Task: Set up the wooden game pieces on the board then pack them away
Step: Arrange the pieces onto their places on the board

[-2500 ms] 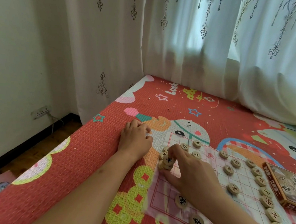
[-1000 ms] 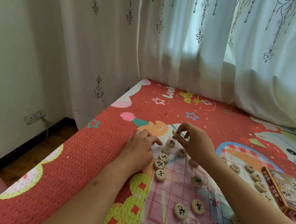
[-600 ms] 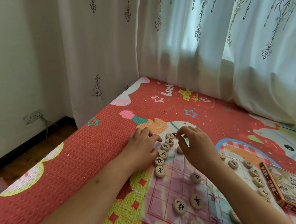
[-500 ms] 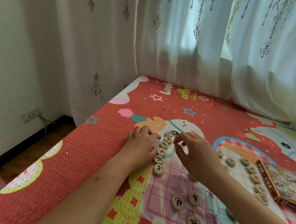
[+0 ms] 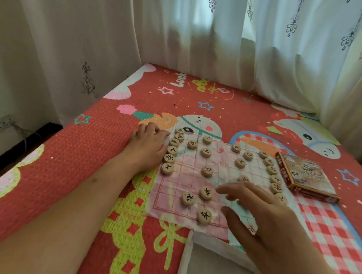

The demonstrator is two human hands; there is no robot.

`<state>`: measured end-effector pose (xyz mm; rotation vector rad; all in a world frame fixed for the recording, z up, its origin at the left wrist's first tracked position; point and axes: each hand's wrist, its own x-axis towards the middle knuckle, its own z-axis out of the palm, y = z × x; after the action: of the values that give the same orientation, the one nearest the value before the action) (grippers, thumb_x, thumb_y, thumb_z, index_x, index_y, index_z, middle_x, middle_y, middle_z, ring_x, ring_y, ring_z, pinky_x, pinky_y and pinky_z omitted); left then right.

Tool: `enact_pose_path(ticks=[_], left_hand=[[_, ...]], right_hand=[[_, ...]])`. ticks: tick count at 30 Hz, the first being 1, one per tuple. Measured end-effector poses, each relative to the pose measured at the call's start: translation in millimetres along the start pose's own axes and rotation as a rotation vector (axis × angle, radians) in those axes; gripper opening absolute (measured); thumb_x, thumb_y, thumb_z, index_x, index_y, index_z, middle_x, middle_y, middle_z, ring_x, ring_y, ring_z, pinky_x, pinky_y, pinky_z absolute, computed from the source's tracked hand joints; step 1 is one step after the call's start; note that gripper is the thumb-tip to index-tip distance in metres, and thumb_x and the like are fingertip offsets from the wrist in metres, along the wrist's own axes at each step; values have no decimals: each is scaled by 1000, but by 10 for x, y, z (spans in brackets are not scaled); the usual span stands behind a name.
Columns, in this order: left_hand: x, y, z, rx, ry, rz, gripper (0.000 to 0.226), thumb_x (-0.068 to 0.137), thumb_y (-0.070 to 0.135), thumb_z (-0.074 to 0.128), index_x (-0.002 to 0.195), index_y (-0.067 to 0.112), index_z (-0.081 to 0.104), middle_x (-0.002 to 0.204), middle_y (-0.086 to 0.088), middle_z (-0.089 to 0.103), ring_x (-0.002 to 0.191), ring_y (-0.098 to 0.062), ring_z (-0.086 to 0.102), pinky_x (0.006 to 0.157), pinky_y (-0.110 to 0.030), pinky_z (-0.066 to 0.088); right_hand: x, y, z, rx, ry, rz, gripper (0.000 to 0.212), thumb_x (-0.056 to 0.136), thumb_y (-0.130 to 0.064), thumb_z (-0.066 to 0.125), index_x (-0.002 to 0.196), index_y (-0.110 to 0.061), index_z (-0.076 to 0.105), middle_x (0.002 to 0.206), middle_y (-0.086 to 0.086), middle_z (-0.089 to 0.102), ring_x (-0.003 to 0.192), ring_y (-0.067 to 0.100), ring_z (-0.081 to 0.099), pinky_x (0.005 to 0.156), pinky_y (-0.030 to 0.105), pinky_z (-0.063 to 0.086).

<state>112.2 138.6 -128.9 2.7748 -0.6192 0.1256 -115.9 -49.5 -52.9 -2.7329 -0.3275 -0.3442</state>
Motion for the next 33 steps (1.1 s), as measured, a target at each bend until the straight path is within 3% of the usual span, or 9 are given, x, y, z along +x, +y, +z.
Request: enact_pose_path(ticks=[3, 6, 9, 14, 20, 25, 30, 33], left_hand=[[18, -14, -10, -54, 11, -22, 45, 100, 35, 38, 144, 26, 39, 140, -9, 33, 132, -29, 24, 109, -45, 22], [6, 6, -36, -96, 0, -41, 45, 99, 33, 43, 143, 24, 42, 142, -12, 32, 135, -31, 23, 112, -45, 20], [9, 4, -44, -115, 4, -44, 45, 97, 32, 46, 141, 23, 44, 143, -14, 32, 136, -32, 22, 113, -45, 19], [17, -22, -36, -140, 1, -51, 44, 96, 33, 47, 139, 25, 46, 142, -14, 34, 137, -33, 21, 117, -48, 18], [-4, -21, -47, -137, 1, -48, 43, 96, 33, 47, 138, 26, 47, 140, -13, 35, 136, -33, 22, 117, -49, 19], [-10, -22, -54, -134, 6, -43, 43, 96, 34, 47, 138, 26, 47, 139, -12, 35, 135, -32, 24, 115, -48, 20], [-3, -19, -56, -128, 5, -38, 42, 96, 35, 46, 138, 26, 47, 139, -10, 35, 134, -31, 24, 115, -47, 20], [-5, -13, -56, -131, 7, -36, 42, 97, 36, 46, 138, 26, 47, 139, -10, 35, 134, -31, 25, 114, -46, 20]], right_hand=[[-390, 49, -165, -54, -145, -4, 14, 86, -48, 46, 97, -44, 54, 93, -29, 55, 81, -7, 57, 63, 6, 45], [-729, 90, -283, -119, -361, 24, 27, 80, -65, 37, 102, -51, 42, 109, -31, 47, 97, -5, 51, 66, 13, 48], [-891, 13, -285, -163, -402, 21, 29, 77, -68, 41, 100, -51, 45, 102, -33, 48, 92, -9, 50, 59, 23, 54], [-983, -204, -221, -220, -448, -71, 25, 74, -64, 50, 89, -44, 49, 87, -31, 52, 77, -7, 52, 46, 19, 52], [-958, -254, -126, -247, -349, -101, 14, 77, -55, 48, 77, -41, 50, 71, -26, 52, 66, -4, 50, 43, 15, 47], [-937, -294, -54, -253, -334, -88, 16, 73, -54, 51, 77, -39, 55, 73, -24, 53, 61, -1, 52, 45, 10, 43], [-848, -350, 7, -100, -189, -185, 6, 79, -34, 65, 79, -30, 60, 86, -18, 58, 77, 3, 57, 63, 16, 46], [-754, -379, 109, -62, -263, -260, 12, 82, -38, 66, 85, -29, 59, 90, -18, 58, 82, 3, 56, 66, 17, 47]])
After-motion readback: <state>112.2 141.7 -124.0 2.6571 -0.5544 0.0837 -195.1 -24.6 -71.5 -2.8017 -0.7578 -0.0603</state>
